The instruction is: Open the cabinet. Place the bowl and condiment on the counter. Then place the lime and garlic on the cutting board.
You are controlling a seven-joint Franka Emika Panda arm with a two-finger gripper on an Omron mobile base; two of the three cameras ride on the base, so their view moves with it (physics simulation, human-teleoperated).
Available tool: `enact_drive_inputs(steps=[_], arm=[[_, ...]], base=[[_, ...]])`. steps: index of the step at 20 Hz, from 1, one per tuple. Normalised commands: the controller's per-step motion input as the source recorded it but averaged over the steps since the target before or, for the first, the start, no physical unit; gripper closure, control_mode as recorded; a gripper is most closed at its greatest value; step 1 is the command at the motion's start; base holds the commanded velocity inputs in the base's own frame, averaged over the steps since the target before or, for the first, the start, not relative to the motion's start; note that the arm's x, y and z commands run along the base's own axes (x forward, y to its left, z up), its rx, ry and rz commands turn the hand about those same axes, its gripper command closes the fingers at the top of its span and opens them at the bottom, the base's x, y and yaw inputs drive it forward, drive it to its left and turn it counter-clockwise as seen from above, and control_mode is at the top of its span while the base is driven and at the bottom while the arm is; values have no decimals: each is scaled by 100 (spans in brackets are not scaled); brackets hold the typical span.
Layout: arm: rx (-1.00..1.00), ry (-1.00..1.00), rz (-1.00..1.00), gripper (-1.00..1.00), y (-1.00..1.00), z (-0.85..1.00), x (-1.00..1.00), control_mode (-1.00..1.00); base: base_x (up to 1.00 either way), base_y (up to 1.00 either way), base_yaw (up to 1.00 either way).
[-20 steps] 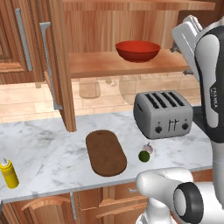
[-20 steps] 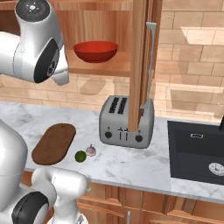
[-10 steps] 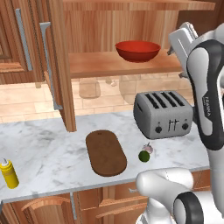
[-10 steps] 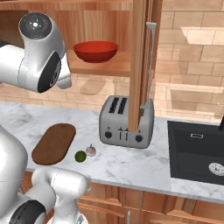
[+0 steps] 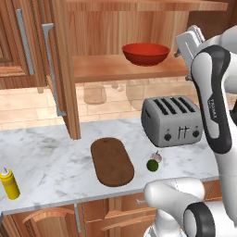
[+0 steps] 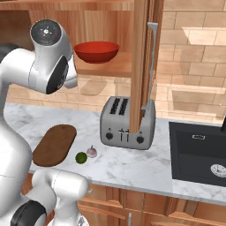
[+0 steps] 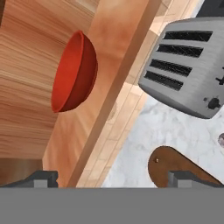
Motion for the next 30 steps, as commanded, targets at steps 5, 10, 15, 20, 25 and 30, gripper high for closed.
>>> enact_drive_inputs(steps=[5, 10, 15, 20, 25, 30], arm=[[1, 0, 0, -100, -12, 11, 38, -100], [0, 0, 0, -100, -3, 0, 33, -100], [0, 0, 0, -100, -1, -3, 32, -100], [0, 0, 1, -100, -1, -4, 34, -100], [0, 0, 3, -100, -4, 0, 24, -100], [0, 0, 3, -100, -10, -2, 13, -100]], base=[[0, 0, 0], [0, 0, 0], [0, 0, 0], [0, 0, 0], [0, 0, 0], [0, 0, 0]])
